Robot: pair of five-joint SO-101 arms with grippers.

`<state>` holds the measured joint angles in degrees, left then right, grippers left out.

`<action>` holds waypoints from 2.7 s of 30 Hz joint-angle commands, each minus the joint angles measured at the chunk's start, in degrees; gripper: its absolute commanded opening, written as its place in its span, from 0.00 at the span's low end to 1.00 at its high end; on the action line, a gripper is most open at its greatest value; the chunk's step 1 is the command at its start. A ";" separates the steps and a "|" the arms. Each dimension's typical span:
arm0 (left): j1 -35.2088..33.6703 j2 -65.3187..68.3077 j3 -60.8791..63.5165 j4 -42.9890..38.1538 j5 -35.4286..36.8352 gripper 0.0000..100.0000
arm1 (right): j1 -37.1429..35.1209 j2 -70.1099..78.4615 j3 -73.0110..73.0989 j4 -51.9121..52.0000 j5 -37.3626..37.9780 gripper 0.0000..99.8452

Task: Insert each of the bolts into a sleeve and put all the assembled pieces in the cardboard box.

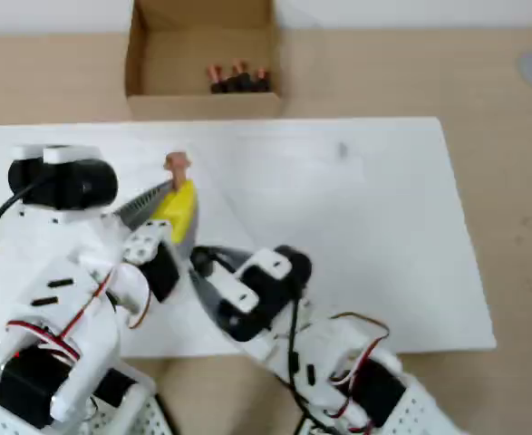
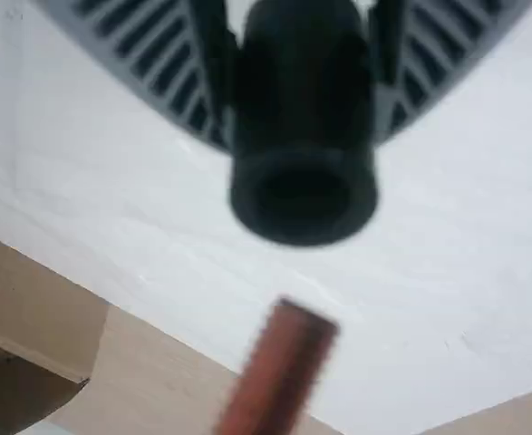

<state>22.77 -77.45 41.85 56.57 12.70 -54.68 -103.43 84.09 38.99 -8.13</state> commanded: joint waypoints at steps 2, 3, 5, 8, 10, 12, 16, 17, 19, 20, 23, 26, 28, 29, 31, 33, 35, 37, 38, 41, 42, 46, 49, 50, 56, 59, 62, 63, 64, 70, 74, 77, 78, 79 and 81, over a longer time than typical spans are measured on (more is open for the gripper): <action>3.60 -0.40 -0.26 0.35 0.35 0.01 | -0.75 -6.11 -1.19 0.00 -0.62 0.01; 4.22 -0.40 -0.18 0.44 0.35 0.01 | -0.75 -6.11 -1.19 0.00 -0.62 0.01; 4.92 -0.40 0.09 0.70 0.18 0.01 | -0.75 -6.11 -1.19 0.00 -0.62 0.01; 4.84 -0.40 0.35 1.67 -0.09 0.01 | -0.75 -6.11 -1.27 0.00 -0.62 0.01; 5.01 -0.40 -0.35 3.78 -0.09 0.01 | -0.75 -6.11 -1.19 0.00 -0.62 0.01; 5.01 -0.40 -0.70 5.19 -0.09 0.01 | -0.75 -6.11 -1.19 0.00 -0.62 0.01; 4.57 -0.40 -1.23 7.74 -1.05 0.01 | -0.75 -6.11 -1.19 0.00 -0.62 0.01; 4.66 -0.40 -1.49 8.26 -1.76 0.01 | -0.75 -6.11 -1.19 0.00 -0.62 0.01; 4.84 -0.40 -2.02 8.79 -2.11 0.01 | -0.75 -6.11 -1.19 0.00 -0.62 0.01; 4.92 -0.40 -2.20 8.79 -2.11 0.01 | -0.75 -6.11 -1.19 0.00 -0.62 0.01; 5.01 -0.48 -2.20 8.97 -2.11 0.01 | -0.75 -6.11 -1.19 0.00 -0.62 0.01; 5.01 -0.48 -3.16 11.52 -2.11 0.01 | -0.04 -6.11 -1.19 0.09 -0.70 0.01; 5.01 -0.48 -4.92 13.45 -2.11 0.01 | 1.10 -6.11 -1.19 0.09 -0.70 0.01; 5.01 -0.48 -5.89 14.42 -2.11 0.01 | 1.71 -6.11 -1.19 0.09 -0.70 0.01; 5.01 -0.48 -7.74 16.70 -2.11 0.01 | 2.51 -6.11 -1.19 0.09 -0.79 0.01; 5.01 -0.48 -9.14 18.37 -2.11 0.01 | 3.03 -6.11 -1.19 0.09 -2.46 0.01; 5.01 -0.48 -10.20 19.60 -2.11 0.01 | 3.30 -6.02 -1.19 0.09 -4.22 0.01; 5.01 -0.48 -11.16 20.92 -2.11 0.01 | 3.30 -6.02 -1.10 0.09 -4.75 0.01; 5.01 -0.48 -11.69 21.45 -2.11 0.01 | 3.30 -6.02 -1.10 0.09 -4.75 0.01; 5.01 -0.48 -12.84 22.24 -2.11 0.01 | 3.30 -6.02 -1.10 0.09 -4.75 0.01; 5.01 -0.48 -12.84 22.24 -2.11 0.01 | 3.21 -6.02 -1.10 0.09 -4.48 0.01; 5.01 -0.48 -12.75 22.24 -2.11 0.01 | 3.03 -6.02 -1.19 0.18 -4.40 0.01; 5.10 -0.48 -12.66 22.07 -2.11 0.01 | 2.95 -6.02 -1.27 2.64 -4.40 0.01; 5.10 -0.48 -12.57 22.07 -2.11 0.01 | 2.95 -6.02 -1.27 3.60 -4.40 0.01; 5.01 -0.40 -12.04 19.69 -1.76 0.01 | 2.95 -6.11 -0.57 5.27 -2.55 0.01; 5.01 -0.40 -10.11 15.74 -1.76 0.01 | 2.86 -6.11 0.31 5.19 -1.58 0.01; 5.01 -0.40 -8.09 13.10 -1.67 0.01 | 2.51 -6.11 0.31 5.19 -1.58 0.01; 5.01 -0.40 -7.38 12.40 -1.67 0.01 | 1.80 -6.11 0.31 5.27 -1.58 0.01; 5.01 -0.40 -6.68 11.78 -1.67 0.01 | 1.27 -6.11 0.31 5.27 -1.67 0.01; 5.01 -0.40 -4.92 12.40 -2.11 0.01 | 0.31 -6.11 0.40 5.01 -1.76 0.01; 5.01 -0.40 -5.27 14.68 -2.11 0.01 | 0.40 -6.11 0.48 4.92 -1.76 0.01; 5.01 -0.40 -6.42 15.91 -2.20 0.01 | 0.40 -6.11 0.48 4.92 -1.67 0.01; 5.01 -0.40 -7.03 16.26 -2.20 0.01 | 0.40 -6.11 0.48 4.92 -1.58 0.01; 5.01 -0.40 -7.38 16.44 -2.20 0.01 | 0.40 -6.11 0.48 4.92 -1.58 0.01; 5.01 -0.40 -8.00 16.53 -2.20 0.01 | 0.40 -6.11 0.48 4.92 -1.58 0.01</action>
<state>27.25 -77.89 36.92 72.92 10.95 -53.36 -103.43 84.79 44.26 -10.33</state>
